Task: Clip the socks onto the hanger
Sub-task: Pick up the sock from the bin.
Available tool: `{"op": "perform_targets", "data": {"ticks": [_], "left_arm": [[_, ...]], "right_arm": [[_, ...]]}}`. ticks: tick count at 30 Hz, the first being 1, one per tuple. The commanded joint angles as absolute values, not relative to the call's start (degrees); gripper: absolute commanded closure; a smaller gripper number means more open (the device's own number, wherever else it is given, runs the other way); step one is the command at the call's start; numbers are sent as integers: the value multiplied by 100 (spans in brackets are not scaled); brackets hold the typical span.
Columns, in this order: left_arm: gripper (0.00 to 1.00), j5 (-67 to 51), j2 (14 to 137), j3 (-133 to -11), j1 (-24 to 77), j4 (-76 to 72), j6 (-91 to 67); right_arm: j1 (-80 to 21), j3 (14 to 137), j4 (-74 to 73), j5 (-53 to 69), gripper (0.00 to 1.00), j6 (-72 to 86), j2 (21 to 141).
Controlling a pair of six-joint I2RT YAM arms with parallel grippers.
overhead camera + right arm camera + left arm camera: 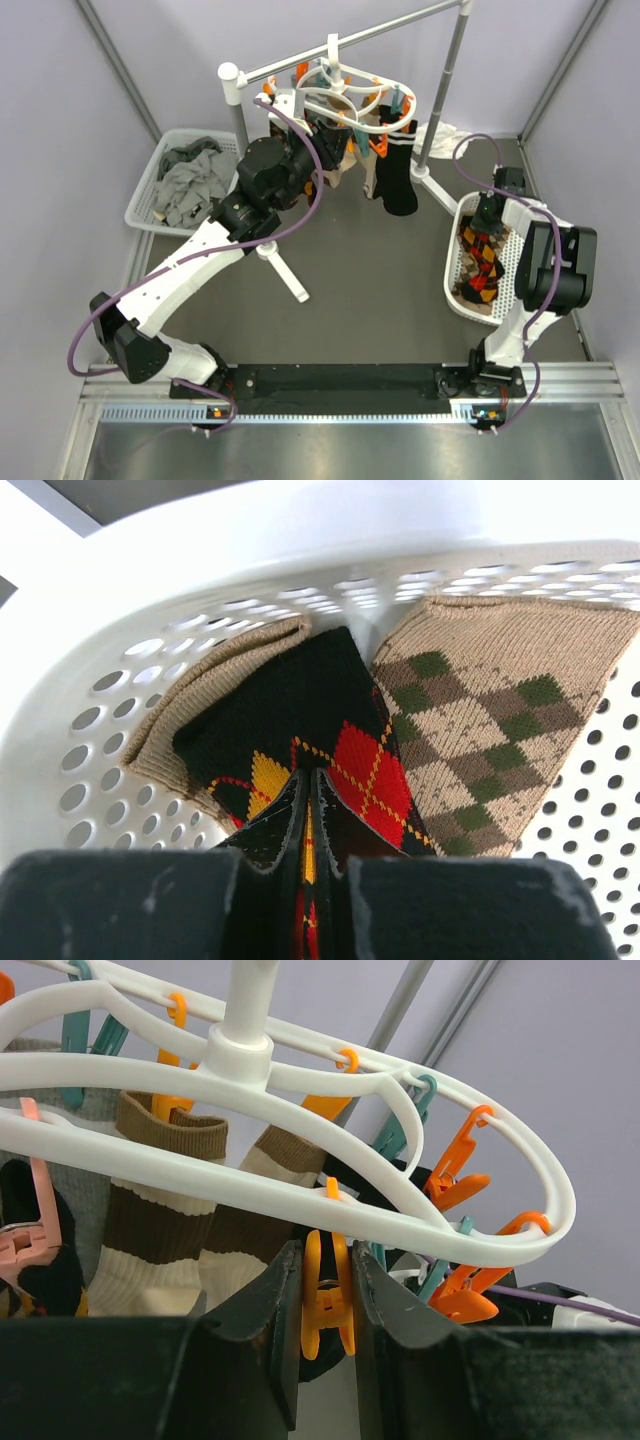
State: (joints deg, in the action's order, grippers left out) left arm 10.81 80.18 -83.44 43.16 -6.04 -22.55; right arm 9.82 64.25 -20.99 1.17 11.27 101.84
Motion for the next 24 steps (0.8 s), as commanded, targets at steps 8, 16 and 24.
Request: {"op": "perform_targets", "data": {"ticks": [8, 16, 24], "left_arm": [[89, 1055, 7805, -8341, 4315, -466, -2285], [89, 1046, 7752, -8306, 4315, -439, -2320], [89, 1037, 7761, -8297, 4315, -439, -2347]], "right_arm": [[1020, 6372, -2547, 123, 100, 1213, 9115], [1028, 5872, -3041, 18, 100, 1450, 8807], [1020, 5792, -2690, -26, 80, 1187, 8886]]}}
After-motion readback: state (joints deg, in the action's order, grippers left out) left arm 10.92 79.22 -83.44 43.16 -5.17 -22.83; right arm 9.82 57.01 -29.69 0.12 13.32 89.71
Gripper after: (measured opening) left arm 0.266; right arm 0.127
